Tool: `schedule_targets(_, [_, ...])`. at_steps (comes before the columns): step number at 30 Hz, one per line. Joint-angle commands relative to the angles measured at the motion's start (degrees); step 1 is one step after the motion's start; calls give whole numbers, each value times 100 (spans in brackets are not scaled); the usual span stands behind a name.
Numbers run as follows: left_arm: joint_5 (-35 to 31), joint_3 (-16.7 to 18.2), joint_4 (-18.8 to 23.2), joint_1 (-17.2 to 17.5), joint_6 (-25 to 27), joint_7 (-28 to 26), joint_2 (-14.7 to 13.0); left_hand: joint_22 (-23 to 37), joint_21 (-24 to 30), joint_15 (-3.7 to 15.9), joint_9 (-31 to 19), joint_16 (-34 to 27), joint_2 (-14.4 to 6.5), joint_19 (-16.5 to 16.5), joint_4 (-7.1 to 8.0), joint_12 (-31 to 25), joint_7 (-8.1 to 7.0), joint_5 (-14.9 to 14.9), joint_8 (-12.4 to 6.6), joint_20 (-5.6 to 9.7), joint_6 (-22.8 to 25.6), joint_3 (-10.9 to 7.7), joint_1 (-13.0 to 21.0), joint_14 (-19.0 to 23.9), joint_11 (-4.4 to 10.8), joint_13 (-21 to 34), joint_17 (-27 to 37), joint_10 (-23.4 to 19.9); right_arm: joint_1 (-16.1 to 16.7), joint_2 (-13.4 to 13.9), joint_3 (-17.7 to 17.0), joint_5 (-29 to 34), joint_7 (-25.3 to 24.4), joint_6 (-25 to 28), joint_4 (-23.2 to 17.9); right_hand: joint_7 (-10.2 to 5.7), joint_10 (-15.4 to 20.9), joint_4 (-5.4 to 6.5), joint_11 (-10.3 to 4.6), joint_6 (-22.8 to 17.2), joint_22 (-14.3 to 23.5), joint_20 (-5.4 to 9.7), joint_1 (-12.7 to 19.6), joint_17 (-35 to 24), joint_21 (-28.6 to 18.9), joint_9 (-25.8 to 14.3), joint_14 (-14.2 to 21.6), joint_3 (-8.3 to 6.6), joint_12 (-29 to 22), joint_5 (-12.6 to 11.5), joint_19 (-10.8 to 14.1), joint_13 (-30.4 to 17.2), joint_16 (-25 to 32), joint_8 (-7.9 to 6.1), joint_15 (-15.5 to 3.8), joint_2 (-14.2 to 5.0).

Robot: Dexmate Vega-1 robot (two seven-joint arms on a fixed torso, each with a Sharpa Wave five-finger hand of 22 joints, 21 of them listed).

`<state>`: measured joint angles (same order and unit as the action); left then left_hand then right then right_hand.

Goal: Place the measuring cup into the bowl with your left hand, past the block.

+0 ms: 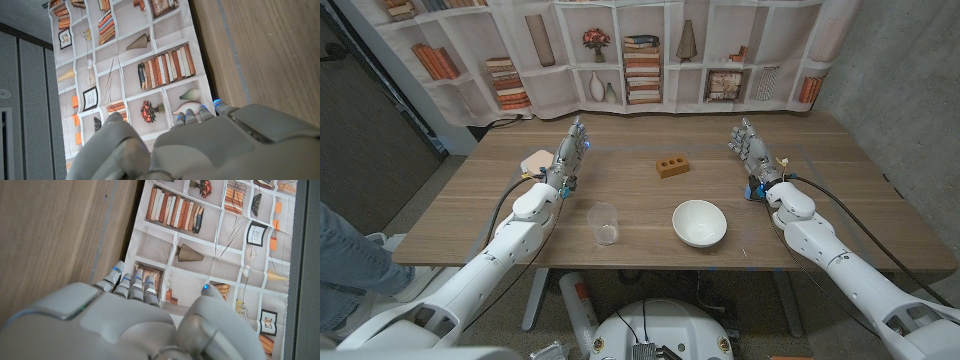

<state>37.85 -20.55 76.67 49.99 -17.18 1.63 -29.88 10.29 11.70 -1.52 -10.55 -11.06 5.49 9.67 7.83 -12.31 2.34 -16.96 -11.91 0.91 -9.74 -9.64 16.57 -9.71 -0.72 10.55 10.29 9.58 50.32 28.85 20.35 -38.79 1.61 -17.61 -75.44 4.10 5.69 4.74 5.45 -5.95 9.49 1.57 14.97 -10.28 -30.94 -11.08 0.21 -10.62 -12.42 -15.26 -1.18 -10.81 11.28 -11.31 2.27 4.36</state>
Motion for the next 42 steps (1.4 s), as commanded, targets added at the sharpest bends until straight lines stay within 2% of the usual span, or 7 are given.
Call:
schedule_targets(1, [20,49,267,212,-33,-106,-43,9,27,6,-9,-28,-13,408,-10,-36,10,-30,-24,29,-173,-40,53,-429,-17,20,15,69,149,-42,-60,-175,102,-82,-43,12,82,-9,-27,-38,30,99,55,-7,-24,-13,27,-42,-30,-25,40,-5,41,-22,27,0])
schedule_targets(22, [-122,117,513,427,-281,-218,-131,8,46,-23,-9,-63,-125,308,-69,-83,22,-78,-52,-34,-2,-65,164,-215,-2,15,11,-145,208,19,-80,-138,-69,26,-253,11,122,-25,-12,-74,32,99,61,-9,22,3,78,-29,-31,-25,88,11,37,-22,34,-8])
schedule_targets(29, [-89,171,550,516,-284,-193,-213,9,44,-28,-9,-63,-171,298,-87,-88,13,-88,-58,-40,44,-83,209,-174,2,15,9,-187,147,-7,-53,-125,-10,2,-177,19,126,-27,-9,-70,33,99,60,-11,40,7,86,-27,-28,-23,102,15,34,-16,40,-18])
schedule_targets(42, [-139,177,558,586,-287,-133,-329,10,37,-21,-7,-55,-233,293,-116,-92,0,-98,-63,-48,109,-107,273,-131,25,15,8,-243,206,88,-55,-21,-51,-53,-521,19,132,-44,-8,-71,33,94,72,-10,62,15,136,-17,-19,-19,196,22,34,-8,21,-24])
